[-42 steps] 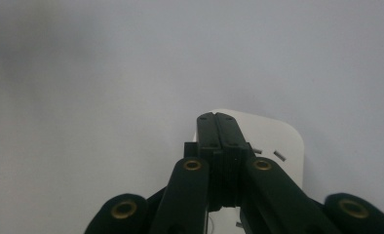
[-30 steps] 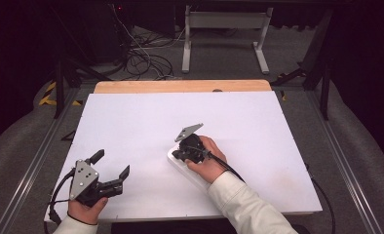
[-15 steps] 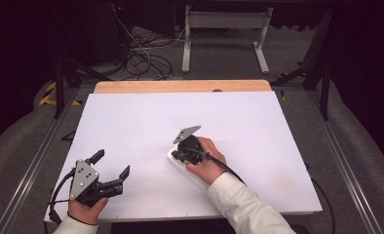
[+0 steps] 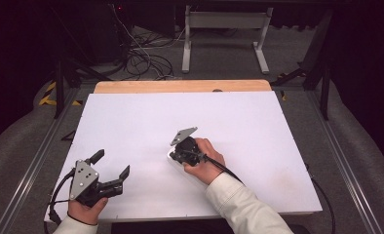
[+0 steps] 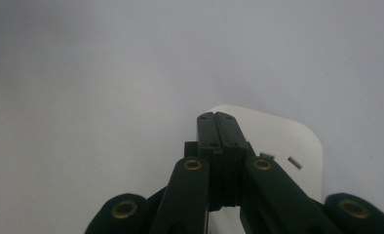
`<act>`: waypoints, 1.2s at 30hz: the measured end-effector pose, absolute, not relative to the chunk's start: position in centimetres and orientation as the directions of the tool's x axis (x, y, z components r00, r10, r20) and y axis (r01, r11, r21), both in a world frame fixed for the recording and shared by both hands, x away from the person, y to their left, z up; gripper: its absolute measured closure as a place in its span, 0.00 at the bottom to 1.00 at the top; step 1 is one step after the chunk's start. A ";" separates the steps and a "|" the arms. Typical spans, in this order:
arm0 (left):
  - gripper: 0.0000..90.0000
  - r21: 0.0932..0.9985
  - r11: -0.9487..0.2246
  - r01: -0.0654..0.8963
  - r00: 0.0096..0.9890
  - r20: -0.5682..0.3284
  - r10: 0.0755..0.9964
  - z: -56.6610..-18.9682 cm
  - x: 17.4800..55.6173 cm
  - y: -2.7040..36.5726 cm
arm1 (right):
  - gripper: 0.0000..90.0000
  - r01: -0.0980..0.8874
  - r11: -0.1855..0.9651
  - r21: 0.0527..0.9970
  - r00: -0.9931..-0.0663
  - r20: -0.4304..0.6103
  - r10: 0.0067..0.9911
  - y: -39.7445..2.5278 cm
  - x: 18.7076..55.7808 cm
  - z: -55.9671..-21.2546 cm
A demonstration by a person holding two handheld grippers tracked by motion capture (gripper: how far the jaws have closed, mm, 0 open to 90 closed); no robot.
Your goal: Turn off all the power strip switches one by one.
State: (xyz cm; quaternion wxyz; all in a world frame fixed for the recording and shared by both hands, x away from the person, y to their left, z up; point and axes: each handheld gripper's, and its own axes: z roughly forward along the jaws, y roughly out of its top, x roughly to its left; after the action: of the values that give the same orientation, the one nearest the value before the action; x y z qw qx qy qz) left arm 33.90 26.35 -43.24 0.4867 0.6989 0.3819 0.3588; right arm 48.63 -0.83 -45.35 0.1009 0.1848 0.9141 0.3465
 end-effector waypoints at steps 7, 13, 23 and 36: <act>0.11 0.954 -0.233 0.188 0.449 0.127 0.884 -43.3 33.9 26.5 | 1.00 0.296 0.676 0.675 -0.909 -0.019 0.417 -0.9 49.0 -45.4; 0.11 0.955 -0.235 0.182 0.448 0.132 0.884 -43.2 33.8 26.5 | 1.00 0.314 0.673 0.670 -0.895 -0.027 0.444 -1.6 49.4 -45.3; 0.11 0.954 -0.235 0.185 0.451 0.130 0.883 -43.3 33.9 26.3 | 1.00 0.314 0.665 0.677 -0.901 -0.007 0.433 -1.8 49.3 -45.4; 0.11 0.954 -0.234 0.187 0.450 0.129 0.884 -43.3 33.9 26.4 | 1.00 0.298 0.698 0.651 -0.903 -0.044 0.426 -1.3 49.1 -45.2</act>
State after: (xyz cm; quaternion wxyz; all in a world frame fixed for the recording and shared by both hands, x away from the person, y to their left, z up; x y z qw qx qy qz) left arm 33.89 26.37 -43.25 0.4861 0.6991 0.3828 0.3583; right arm 49.10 -1.30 -45.17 0.0962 0.1975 0.9164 0.3346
